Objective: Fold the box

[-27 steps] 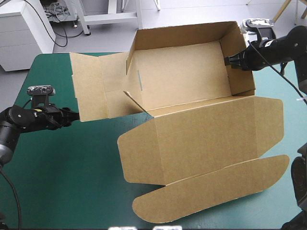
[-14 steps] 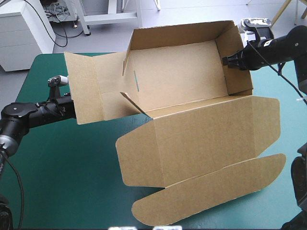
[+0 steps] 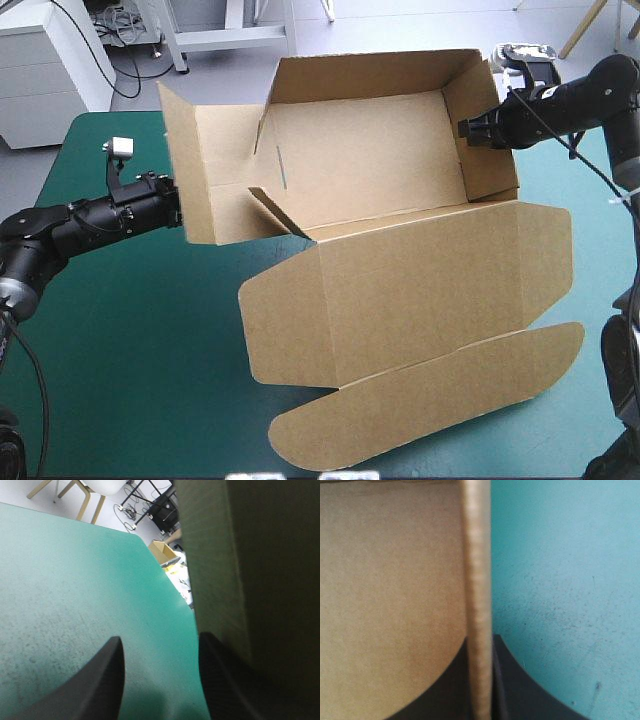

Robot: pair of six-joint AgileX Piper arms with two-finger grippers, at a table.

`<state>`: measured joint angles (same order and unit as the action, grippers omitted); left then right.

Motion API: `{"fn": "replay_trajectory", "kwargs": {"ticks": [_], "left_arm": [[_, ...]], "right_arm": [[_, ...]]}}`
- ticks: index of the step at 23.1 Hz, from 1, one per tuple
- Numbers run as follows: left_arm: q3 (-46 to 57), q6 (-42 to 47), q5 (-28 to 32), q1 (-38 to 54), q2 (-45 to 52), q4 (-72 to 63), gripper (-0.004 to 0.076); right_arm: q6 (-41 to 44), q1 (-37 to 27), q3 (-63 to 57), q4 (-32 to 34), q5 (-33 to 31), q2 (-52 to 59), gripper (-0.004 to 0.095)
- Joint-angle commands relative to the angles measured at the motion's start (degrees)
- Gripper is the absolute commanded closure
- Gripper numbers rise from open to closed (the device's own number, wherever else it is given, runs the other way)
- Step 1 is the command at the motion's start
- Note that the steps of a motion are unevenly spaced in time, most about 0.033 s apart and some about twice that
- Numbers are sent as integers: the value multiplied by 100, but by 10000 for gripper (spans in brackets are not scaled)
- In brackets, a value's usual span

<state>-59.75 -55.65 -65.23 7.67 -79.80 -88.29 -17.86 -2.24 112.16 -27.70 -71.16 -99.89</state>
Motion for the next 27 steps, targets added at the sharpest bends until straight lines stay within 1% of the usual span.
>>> {"fn": "replay_trajectory", "kwargs": {"ticks": [1, 6, 10, 12, 13, 15, 17, 20, 25, 27], "left_arm": [[-371, 35, -160, -355, 172, -523, 394], [-702, 8, 213, -834, 172, -523, 394], [-903, 10, 279, -929, 172, -523, 390], [-970, 74, 279, -929, 172, -523, 365], [-1023, 175, 279, -929, 172, -523, 332], [-1025, 199, 199, -963, 172, -637, 299], [-1025, 198, 172, -1092, 172, -835, 281], [-1025, 165, 230, -1339, 172, -1162, 279], [-1200, 165, 574, -1737, 172, -1102, 280], [-1441, 373, 1023, -1912, 172, -509, 280]], "right_arm": [[40, -44, 157, -320, 223, 206, 927], [29, -44, 157, -320, 223, 195, 927], [17, -44, 157, -298, 223, 195, 927], [17, -44, 157, -298, 223, 195, 927], [17, -44, 157, -298, 223, 195, 927], [28, -44, 157, -298, 223, 195, 927], [36, -44, 157, -298, 223, 195, 927], [47, -44, 157, -320, 223, 195, 927], [267, -36, 157, -422, 223, 195, 927], [383, 11, 157, -511, 223, 189, 925]]}}
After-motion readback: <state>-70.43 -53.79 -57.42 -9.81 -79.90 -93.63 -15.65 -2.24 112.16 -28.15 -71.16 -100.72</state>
